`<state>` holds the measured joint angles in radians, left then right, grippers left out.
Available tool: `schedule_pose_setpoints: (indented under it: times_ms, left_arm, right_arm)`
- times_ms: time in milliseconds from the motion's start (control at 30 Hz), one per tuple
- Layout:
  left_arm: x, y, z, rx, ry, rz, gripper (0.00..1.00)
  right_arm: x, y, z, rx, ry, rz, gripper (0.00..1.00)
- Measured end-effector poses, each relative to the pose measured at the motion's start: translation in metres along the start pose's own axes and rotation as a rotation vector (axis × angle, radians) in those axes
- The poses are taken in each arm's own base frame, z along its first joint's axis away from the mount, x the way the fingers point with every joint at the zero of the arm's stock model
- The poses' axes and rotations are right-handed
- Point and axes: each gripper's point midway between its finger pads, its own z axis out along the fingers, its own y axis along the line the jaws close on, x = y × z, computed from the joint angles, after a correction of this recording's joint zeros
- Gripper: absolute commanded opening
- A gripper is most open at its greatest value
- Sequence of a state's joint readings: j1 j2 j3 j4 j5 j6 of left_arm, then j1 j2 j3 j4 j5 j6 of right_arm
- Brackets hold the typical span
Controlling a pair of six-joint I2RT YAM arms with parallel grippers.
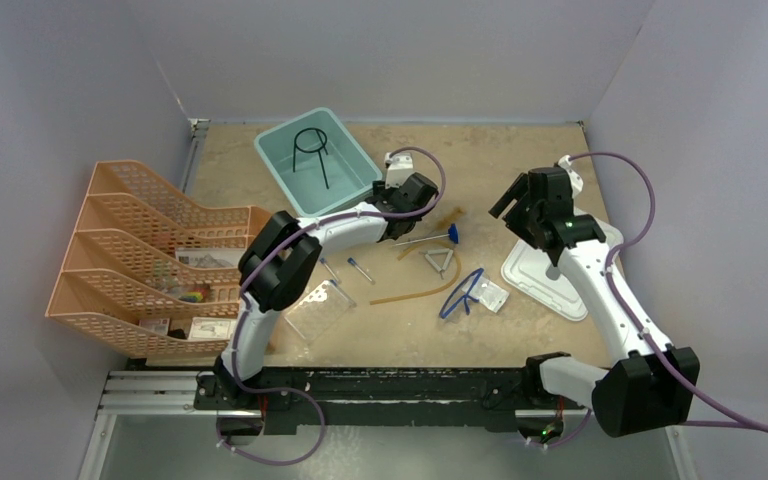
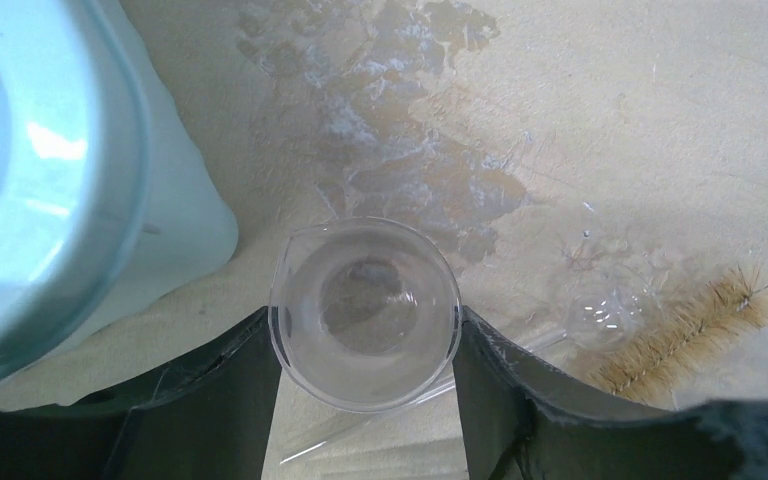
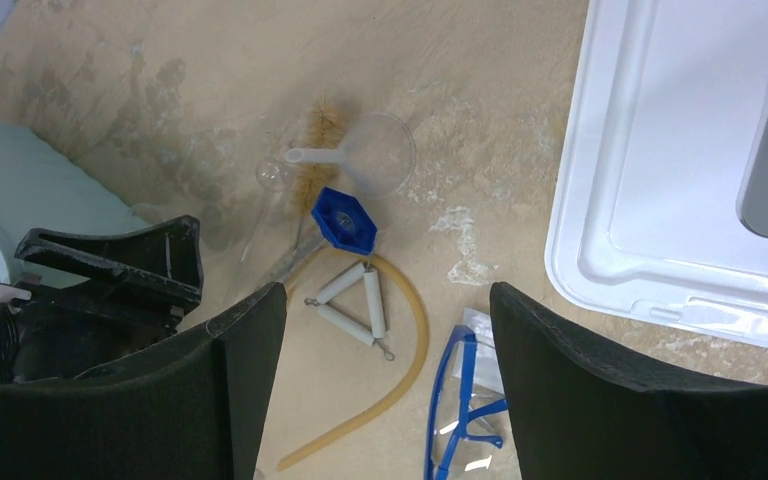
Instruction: Organize the chemistry lab equipment
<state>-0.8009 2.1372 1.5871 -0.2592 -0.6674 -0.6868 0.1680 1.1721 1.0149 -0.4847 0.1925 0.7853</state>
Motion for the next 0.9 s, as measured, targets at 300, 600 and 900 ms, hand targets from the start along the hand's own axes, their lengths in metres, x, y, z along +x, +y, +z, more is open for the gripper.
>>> schedule_pose_setpoints:
  times_ms: [300,600,900]
  left_arm:
    - [-0.006,-0.005,0.002,0.016,-0.032,0.011,0.46]
    - [-0.007,-0.018,-0.015,0.099,-0.022,0.052,0.42]
    - [-0.061,-0.029,-0.068,0.24,-0.079,0.013,0.4]
  right_arm:
    - [-0.001,0.0,-0.005,-0.009,-0.01,0.002,0.75]
    - [-0.003,-0.001,-0.007,-0.009,-0.021,-0.002,0.75]
    - [-0.003,-0.001,-0.007,-0.009,-0.019,-0.004,0.75]
